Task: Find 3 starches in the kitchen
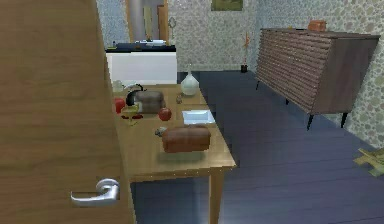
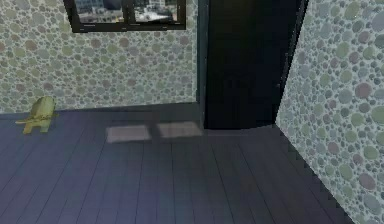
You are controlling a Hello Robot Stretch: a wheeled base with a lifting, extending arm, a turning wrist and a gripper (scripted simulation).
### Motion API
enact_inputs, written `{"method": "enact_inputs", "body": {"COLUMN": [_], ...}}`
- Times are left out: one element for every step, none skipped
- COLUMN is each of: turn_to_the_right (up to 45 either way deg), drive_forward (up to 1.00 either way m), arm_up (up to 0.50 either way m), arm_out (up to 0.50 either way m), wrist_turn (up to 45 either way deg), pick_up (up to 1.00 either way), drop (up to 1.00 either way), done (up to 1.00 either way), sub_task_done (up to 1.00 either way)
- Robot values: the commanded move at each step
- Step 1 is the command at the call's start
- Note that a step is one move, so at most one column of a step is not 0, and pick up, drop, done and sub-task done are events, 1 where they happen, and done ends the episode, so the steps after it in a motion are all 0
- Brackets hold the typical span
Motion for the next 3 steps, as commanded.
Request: {"method": "enact_inputs", "body": {"turn_to_the_right": [45.0,36.0,0.0], "drive_forward": [0.00,0.00,0.30], "arm_up": [0.00,0.00,0.00], "arm_out": [0.00,0.00,0.00], "wrist_turn": [0.0,0.0,0.0], "pick_up": [0.00,0.00,0.00], "drop": [0.00,0.00,0.00], "done": [0.00,0.00,0.00], "sub_task_done": [0.00,0.00,0.00]}}
